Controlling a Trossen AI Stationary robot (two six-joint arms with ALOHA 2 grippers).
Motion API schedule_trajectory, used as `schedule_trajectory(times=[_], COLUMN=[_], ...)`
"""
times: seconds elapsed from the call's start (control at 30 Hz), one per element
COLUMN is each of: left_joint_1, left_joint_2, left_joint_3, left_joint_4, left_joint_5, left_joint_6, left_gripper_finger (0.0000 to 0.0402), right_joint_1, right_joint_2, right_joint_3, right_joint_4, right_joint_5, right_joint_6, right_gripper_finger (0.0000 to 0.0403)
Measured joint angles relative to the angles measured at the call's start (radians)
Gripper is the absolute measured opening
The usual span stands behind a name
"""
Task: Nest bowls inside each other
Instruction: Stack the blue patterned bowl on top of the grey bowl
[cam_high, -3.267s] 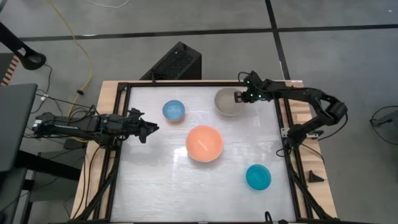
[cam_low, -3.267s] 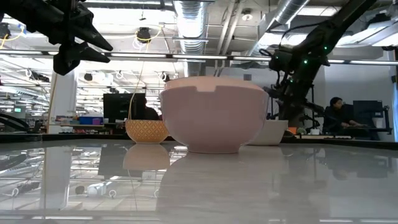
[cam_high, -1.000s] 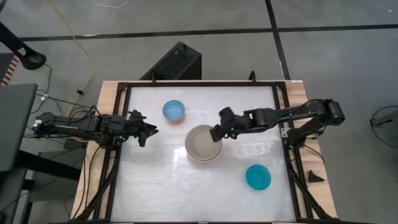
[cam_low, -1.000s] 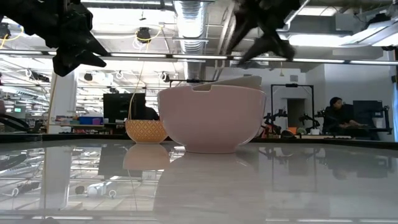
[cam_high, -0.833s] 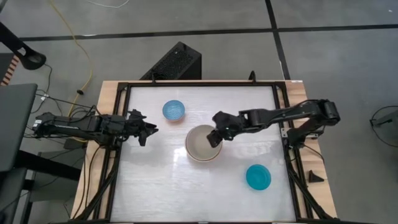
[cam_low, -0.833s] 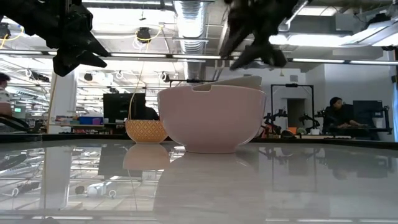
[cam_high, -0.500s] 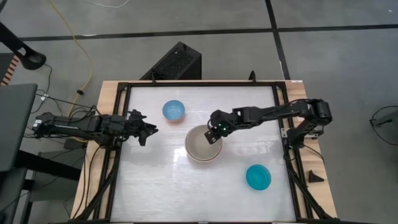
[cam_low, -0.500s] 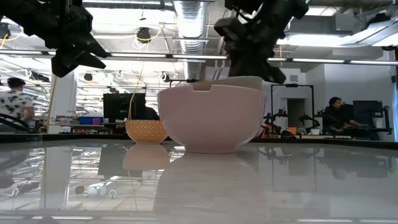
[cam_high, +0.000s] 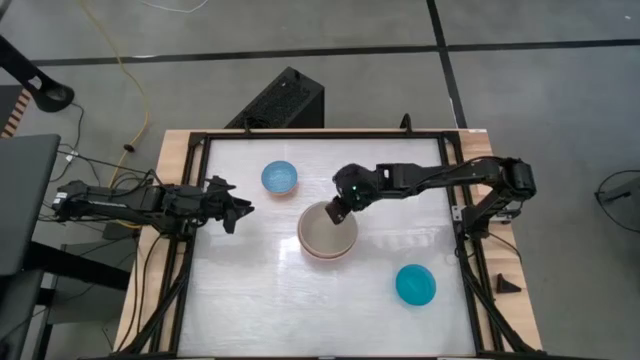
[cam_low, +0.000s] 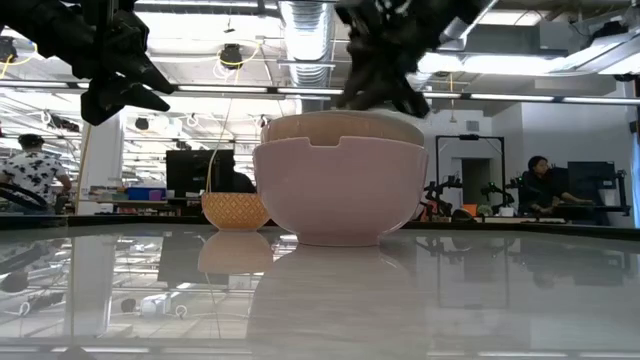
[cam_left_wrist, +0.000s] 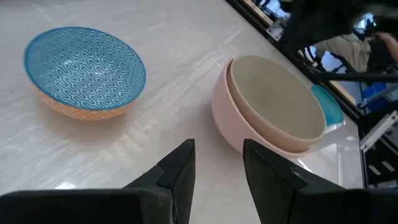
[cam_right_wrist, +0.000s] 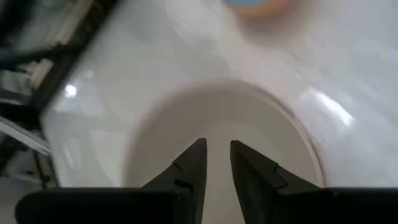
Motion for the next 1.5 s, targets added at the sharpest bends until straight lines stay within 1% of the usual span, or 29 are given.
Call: schedule_trajectory(times=[0.13,0.2,0.3,0.47,0.57,0.7,0.87,0.97,1.1,1.23,1.37,1.5], left_joint_1=[0.0,0.0,0.0,0.0,-0.001,-0.001,-0.001,-0.001,-0.001,-0.001,-0.001,-0.001], left_joint_2=[0.0,0.0,0.0,0.0,0.0,0.0,0.0,0.0,0.0,0.0,0.0,0.0], left_joint_3=[0.0,0.0,0.0,0.0,0.0,0.0,0.0,0.0,0.0,0.0,0.0,0.0], left_joint_4=[0.001,0.001,0.001,-0.001,-0.008,-0.035,-0.067,-0.065,-0.064,-0.066,-0.071,-0.07], left_joint_5=[-0.021,-0.034,-0.034,-0.03,-0.025,-0.025,-0.025,-0.027,-0.034,-0.034,-0.034,-0.034], left_joint_6=[-0.015,-0.022,-0.034,-0.037,-0.045,-0.045,-0.061,-0.063,-0.063,-0.063,-0.068,-0.068], left_gripper_finger=[0.0123,0.0123,0.0123,0.0123,0.0123,0.0123,0.0123,0.0123,0.0123,0.0123,0.0123,0.0123], right_joint_1=[-0.033,-0.067,-0.119,-0.189,-0.225,-0.25,-0.261,-0.266,-0.263,-0.252,-0.239,-0.227], right_joint_2=[0.042,0.097,0.203,0.397,0.495,0.593,0.674,0.713,0.746,0.756,0.756,0.756], right_joint_3=[0.054,0.093,0.179,0.351,0.461,0.584,0.698,0.729,0.739,0.738,0.731,0.731], right_joint_4=[0.116,0.132,0.103,0.095,0.088,0.064,-0.003,-0.032,-0.045,-0.102,-0.116,-0.118], right_joint_5=[0.075,0.077,0.074,0.075,0.075,0.075,0.075,0.075,0.074,0.074,0.076,0.076], right_joint_6=[-0.046,-0.073,-0.095,-0.198,-0.203,-0.228,-0.255,-0.255,-0.252,-0.251,-0.251,-0.21], right_gripper_finger=[0.0107,0.0107,0.0107,0.0107,0.0108,0.0119,0.0149,0.0167,0.0187,0.0197,0.0193,0.0165])
